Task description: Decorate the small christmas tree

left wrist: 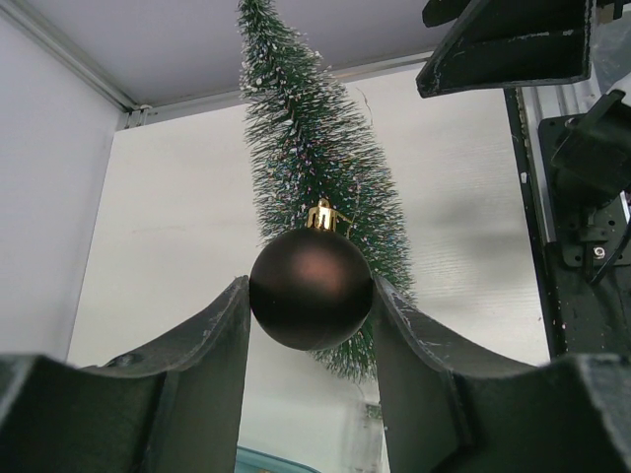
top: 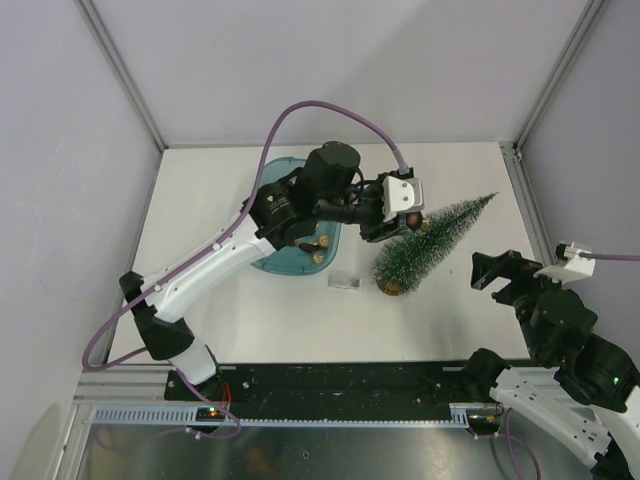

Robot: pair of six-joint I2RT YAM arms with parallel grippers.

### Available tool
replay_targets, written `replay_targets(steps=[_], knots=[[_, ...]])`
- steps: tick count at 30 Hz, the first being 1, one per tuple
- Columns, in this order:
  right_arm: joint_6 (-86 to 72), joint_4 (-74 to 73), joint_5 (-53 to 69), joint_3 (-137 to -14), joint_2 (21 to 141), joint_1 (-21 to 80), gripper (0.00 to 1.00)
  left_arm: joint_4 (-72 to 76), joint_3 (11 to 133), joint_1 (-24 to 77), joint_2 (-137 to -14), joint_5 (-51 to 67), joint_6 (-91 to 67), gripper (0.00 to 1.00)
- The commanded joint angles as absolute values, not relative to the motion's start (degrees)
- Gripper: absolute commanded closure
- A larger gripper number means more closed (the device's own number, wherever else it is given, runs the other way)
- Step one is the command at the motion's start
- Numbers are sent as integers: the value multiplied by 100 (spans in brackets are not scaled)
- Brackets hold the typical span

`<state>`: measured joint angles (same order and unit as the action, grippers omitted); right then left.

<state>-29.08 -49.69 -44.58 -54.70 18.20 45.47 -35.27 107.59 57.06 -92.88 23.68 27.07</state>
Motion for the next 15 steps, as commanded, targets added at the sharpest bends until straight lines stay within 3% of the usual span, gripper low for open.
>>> replay_targets(steps=[1,15], knots=[[-2843,-4479,-4675,-5367,1792,4579,1,-3456,10998,5744,-9352,2312,2858,100],[-2425,-3772,-4865,-4968,1818,4588,1,-3457,11219,5746,-9648,2126,2924,100]])
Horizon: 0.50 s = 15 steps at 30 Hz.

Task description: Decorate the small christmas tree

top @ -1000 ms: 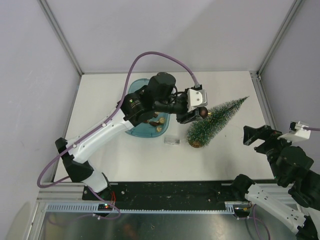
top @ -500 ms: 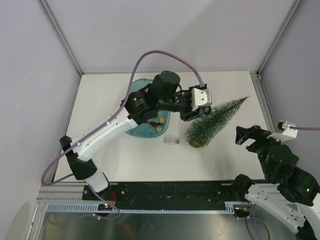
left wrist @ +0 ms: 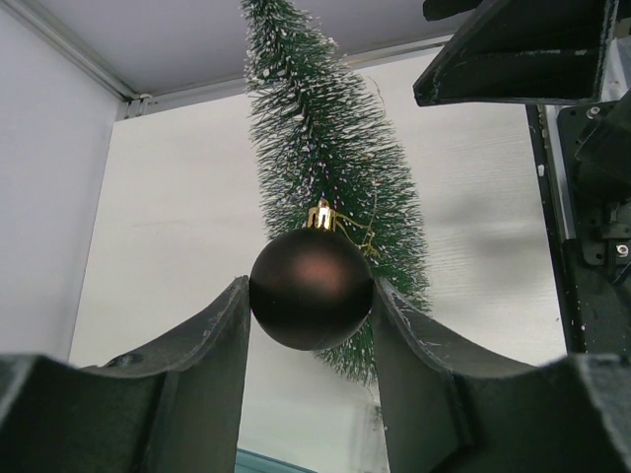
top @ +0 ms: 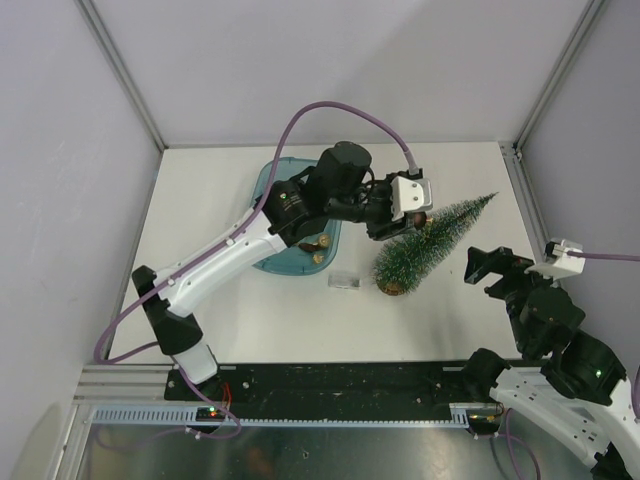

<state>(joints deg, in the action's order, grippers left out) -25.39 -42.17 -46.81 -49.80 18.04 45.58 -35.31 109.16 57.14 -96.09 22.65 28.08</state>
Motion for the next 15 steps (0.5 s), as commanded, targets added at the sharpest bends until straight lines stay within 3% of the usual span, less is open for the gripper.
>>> replay_targets(steps=[1,15], knots=[[-2417,-3749,-4845,-4958,1828,4588,1,-3456,11217,5743,-9658,2073,2917,100],[-2398,-3580,-4707,-4831,1898,4588,1,-3461,10945,5739,-9661,1540,2936,100]])
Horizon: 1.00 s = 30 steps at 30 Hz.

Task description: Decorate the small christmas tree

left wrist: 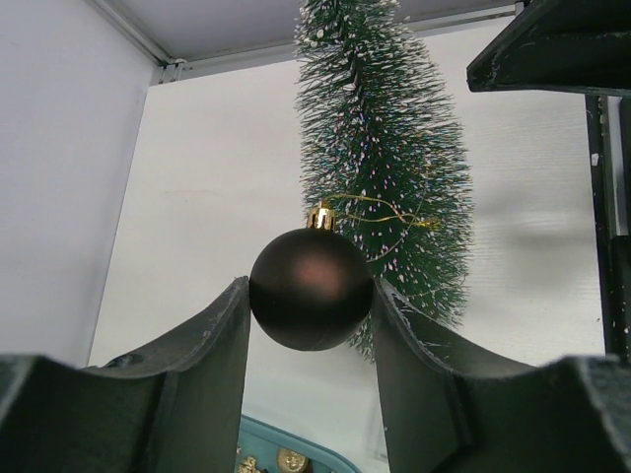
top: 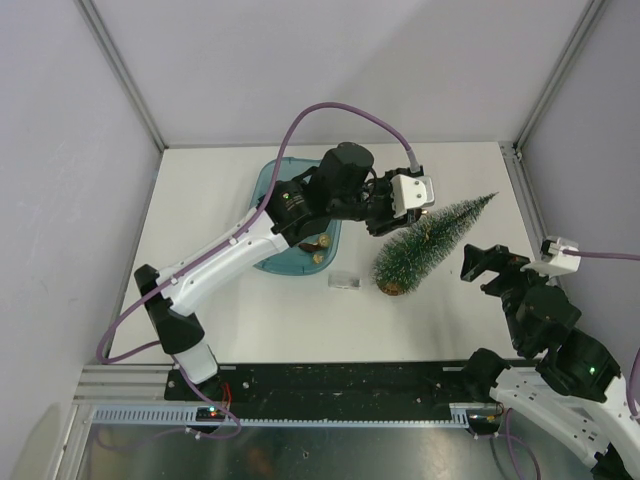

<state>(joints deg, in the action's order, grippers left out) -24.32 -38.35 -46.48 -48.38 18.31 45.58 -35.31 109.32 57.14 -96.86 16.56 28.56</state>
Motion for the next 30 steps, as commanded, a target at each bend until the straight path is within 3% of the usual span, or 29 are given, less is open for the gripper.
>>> replay_targets(steps=[1,30], knots=[[-2390,-3574,-4709,-4833,1894,4588,1,-3462,10930,5739,-9669,1548,2931,100],[-2323,-3481,-4653,-4834,1917,4588,1,-3462,10289,5862,-9410,1467,3037,100]])
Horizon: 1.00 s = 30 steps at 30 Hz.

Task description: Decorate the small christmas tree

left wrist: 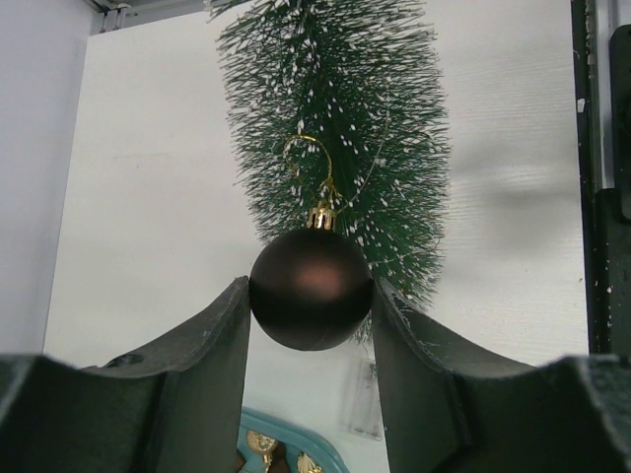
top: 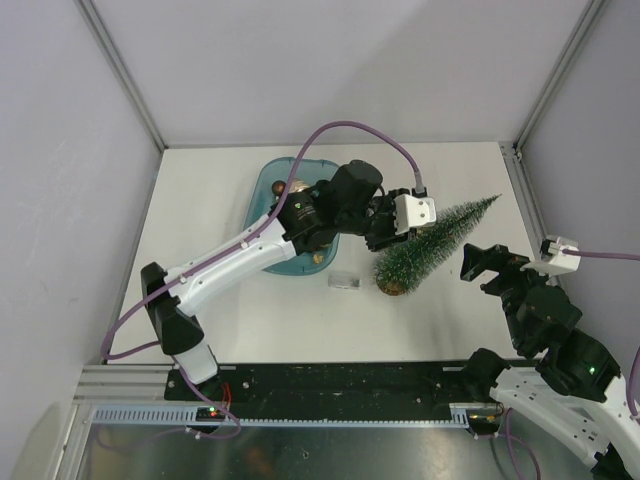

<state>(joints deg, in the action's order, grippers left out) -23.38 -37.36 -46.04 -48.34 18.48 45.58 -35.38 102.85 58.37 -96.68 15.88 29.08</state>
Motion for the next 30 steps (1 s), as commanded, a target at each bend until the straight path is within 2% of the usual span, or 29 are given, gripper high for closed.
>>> replay_targets(steps=[1,9,11,18,25,27,28,30], knots=[[-2326,-3481,-4647,-4834,1921,4588,1,-3458,10290,5858,-9407,1463,3039,100],[-2325,-3493,-4625,-4831,1904,4588,1,-3454,10307,5862,-9399,1424,2999,100],[-2332,-3501,-4617,-4833,1895,4583,1,-3459,10287,5862,-9394,1413,2980,96],[-2346,-3507,-4606,-4829,1854,4587,1,-3458,10266,5862,-9377,1457,2938,58],[-2359,-3487,-4590,-4837,1833,4588,1,-3458,10180,5862,-9298,1467,2905,39],[-2363,-3478,-4582,-4835,1836,4588,1,-3462,10139,5867,-9261,1468,2858,25],[-2364,-3470,-4581,-4834,1841,4588,1,-3462,10119,5865,-9241,1472,2817,15],[-2364,-3454,-4571,-4838,1844,4588,1,-3463,10066,5863,-9199,1478,2770,4]])
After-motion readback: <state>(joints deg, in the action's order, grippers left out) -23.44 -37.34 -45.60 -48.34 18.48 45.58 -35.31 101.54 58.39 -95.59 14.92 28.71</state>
